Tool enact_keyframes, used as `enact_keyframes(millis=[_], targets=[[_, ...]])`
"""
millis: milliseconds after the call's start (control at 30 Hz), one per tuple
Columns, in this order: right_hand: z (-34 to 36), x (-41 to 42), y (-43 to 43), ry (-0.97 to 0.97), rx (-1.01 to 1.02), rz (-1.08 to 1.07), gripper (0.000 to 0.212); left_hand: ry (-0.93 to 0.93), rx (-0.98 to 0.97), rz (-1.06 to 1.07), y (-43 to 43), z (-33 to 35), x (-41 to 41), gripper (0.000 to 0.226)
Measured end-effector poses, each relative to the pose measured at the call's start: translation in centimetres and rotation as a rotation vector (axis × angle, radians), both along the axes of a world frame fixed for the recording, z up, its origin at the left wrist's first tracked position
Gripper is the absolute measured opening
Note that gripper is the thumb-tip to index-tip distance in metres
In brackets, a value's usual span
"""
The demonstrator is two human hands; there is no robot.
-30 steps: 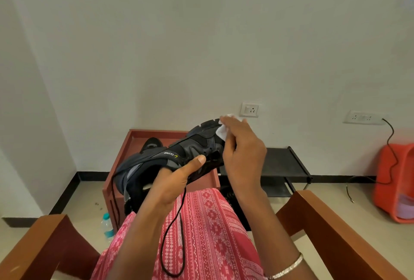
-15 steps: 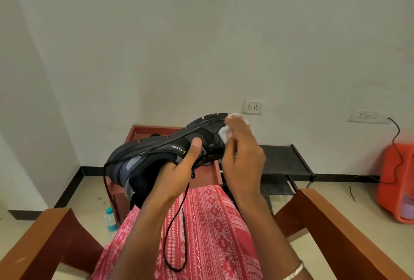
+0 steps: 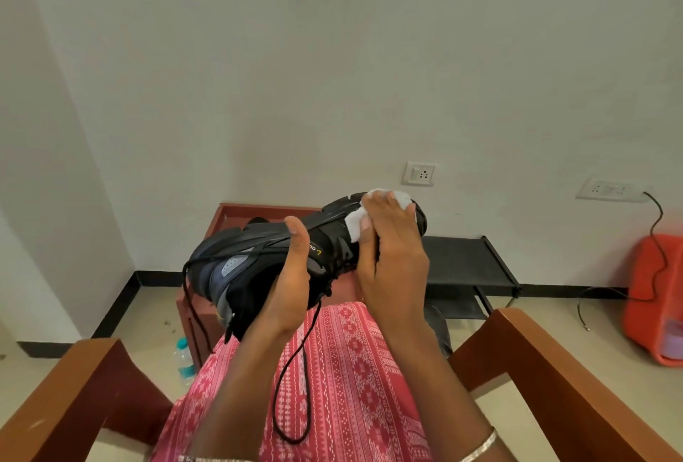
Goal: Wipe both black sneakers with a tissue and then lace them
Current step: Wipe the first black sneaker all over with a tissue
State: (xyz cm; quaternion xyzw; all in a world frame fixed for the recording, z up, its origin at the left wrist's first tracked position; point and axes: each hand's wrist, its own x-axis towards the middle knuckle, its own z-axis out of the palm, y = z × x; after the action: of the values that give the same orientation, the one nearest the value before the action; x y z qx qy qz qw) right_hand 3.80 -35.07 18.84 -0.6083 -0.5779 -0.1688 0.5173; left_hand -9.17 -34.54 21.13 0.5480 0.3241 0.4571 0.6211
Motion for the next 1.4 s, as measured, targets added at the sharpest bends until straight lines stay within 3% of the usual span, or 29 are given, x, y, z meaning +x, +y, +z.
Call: enact_keyframes(millis=[233, 333, 533, 767, 833, 933, 1000, 1100, 1133, 1233, 1400], targets=[[-1.6, -3.4, -1.9, -0.059, 0.024, 0.241, 0.042, 0.056, -0.014, -0.04, 0.9, -1.2, -0.2, 0.09], [-1.3, -1.6, -1.2, -0.114, 0.016, 0.173, 0.04, 0.103, -0.014, -0.05, 1.0, -1.2, -0.2, 0.092], [-0.8, 0.0, -0.4, 0.033, -0.002, -0.003, 0.034, 0.141, -0.028, 0.023, 0.4, -0.7, -0.1, 0.071], [-1.8, -3.9, -2.9, 0.04, 0.027, 0.302, 0.052, 0.175, -0.056, 0.095, 0.8, -0.8, -0.4, 0.075], [-1.5, -3.8, -3.0, 0.111, 0.054, 0.391, 0.055, 0.207, -0.052, 0.08, 1.0, -0.9, -0.7, 0.076], [0.3, -2.9, -3.3, 0.24, 0.015, 0.425, 0.037, 0.261, -0.047, 0.123, 1.3, -1.0, -1.0, 0.085], [2.3, -2.1, -3.3, 0.486, -0.027, 0.403, 0.026, 0.294, -0.042, 0.154, 1.6, -1.1, -1.1, 0.099], [4.2, -0.5, -2.4, 0.757, -0.035, 0.388, 0.019, 0.32, -0.053, 0.158, 1.5, -1.2, -0.9, 0.095], [4.4, -0.2, -2.0, 0.735, -0.036, 0.349, 0.017, 0.341, -0.049, 0.15, 1.5, -1.2, -0.8, 0.097], [3.8, 0.1, -0.9, 0.389, 0.016, 0.083, 0.014, 0.397, -0.038, 0.126, 1.3, -1.3, -0.6, 0.106], [1.6, -1.6, -0.6, -0.005, 0.027, -0.106, 0.026, 0.405, -0.018, 0.104, 0.6, -0.6, -0.1, 0.084]])
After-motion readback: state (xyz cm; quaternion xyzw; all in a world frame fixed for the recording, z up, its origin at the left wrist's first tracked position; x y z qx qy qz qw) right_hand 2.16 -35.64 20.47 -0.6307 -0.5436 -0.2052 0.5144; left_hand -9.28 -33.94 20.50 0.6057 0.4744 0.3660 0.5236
